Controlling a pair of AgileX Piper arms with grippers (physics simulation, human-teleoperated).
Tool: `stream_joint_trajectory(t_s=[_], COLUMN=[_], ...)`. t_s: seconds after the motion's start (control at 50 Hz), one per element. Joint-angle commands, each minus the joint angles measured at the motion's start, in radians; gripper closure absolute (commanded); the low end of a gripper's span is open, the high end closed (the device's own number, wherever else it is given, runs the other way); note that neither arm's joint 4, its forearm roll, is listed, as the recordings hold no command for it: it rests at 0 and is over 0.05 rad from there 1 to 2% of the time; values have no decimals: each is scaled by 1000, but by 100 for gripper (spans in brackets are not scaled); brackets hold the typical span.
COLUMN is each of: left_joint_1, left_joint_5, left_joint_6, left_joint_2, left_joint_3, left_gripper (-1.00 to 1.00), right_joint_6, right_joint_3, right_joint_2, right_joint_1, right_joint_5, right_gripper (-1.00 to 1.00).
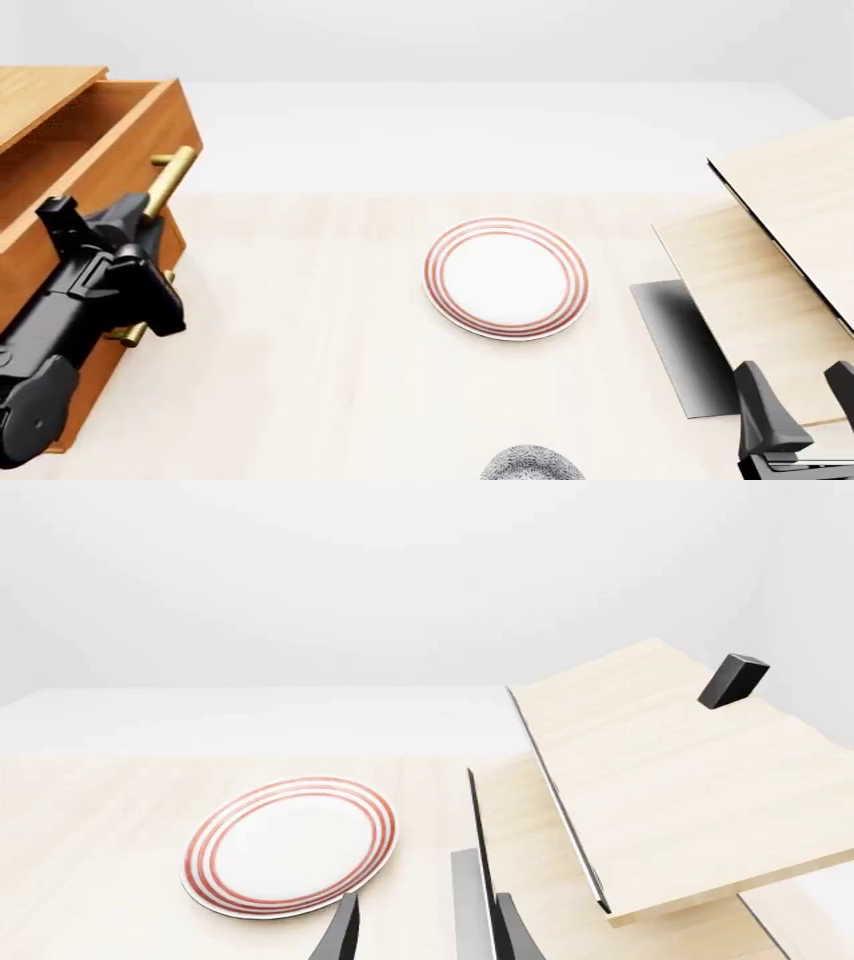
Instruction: Open the top drawer of the cabinet and put the bowl in it.
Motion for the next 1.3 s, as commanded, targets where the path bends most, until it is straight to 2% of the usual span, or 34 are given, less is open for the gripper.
stream_joint_trajectory(t_s=[0.02,0.32,0.34,0.44,0.6,0.66,0.7,0.74,0.76,0.8,0.84,0.94,0.98,1.02,1.06,1.1,1.14,1.16,1.18,1.22,1.28,1.3], left_joint_1=[-67,-104,-131,-166,-236,-267,-282,-295,-330,-302,-314,-313,-308,-317,-277,-306,-302,-273,-325,-302,-301,-303], left_joint_5=[9,30,59,129,169,260,283,374,377,451,457,607,688,682,771,834,882,919,938,944,966,976], left_joint_6=[3,0,-16,-6,36,13,9,-39,-55,-78,-84,-196,-267,-285,-352,-463,-522,-556,-624,-653,-680,-722], left_joint_2=[-84,-155,-182,-284,-417,-486,-522,-543,-532,-587,-610,-659,-659,-658,-650,-601,-554,-543,-462,-488,-445,-439], left_joint_3=[40,80,72,90,150,126,116,81,66,53,47,-43,-96,-102,-148,-234,-274,-296,-346,-366,-390,-420], left_gripper=[100,100,-100,-100,-100,-100,-100,-100,-100,-100,-100,-100,-100,-100,-100,-100,-100,-100,-100,-100,-100,-100], right_joint_6=[-1,-1,-1,-1,-1,-1,-1,-1,-1,-1,-1,-1,-1,-1,-1,-1,-1,-1,-1,-1,-1,-1], right_joint_3=[2,2,2,2,2,2,2,2,2,2,2,2,2,2,2,2,2,2,2,2,2,2], right_joint_2=[-2,-2,-2,-2,-2,-2,-2,-2,-2,-2,-2,-2,-2,-2,-2,-2,-2,-2,-2,-2,-2,-2], right_joint_1=[0,0,0,0,0,0,0,0,0,0,0,0,0,0,0,0,0,0,0,0,0,0], right_joint_5=[0,0,0,0,0,0,0,0,0,0,0,0,0,0,0,0,0,0,0,0,0,0], right_gripper=[-100,-100,-100,-100,-100,-100,-100,-100,-100,-100,-100,-100,-100,-100,-100,-100,-100,-100,-100,-100,-100,-100])
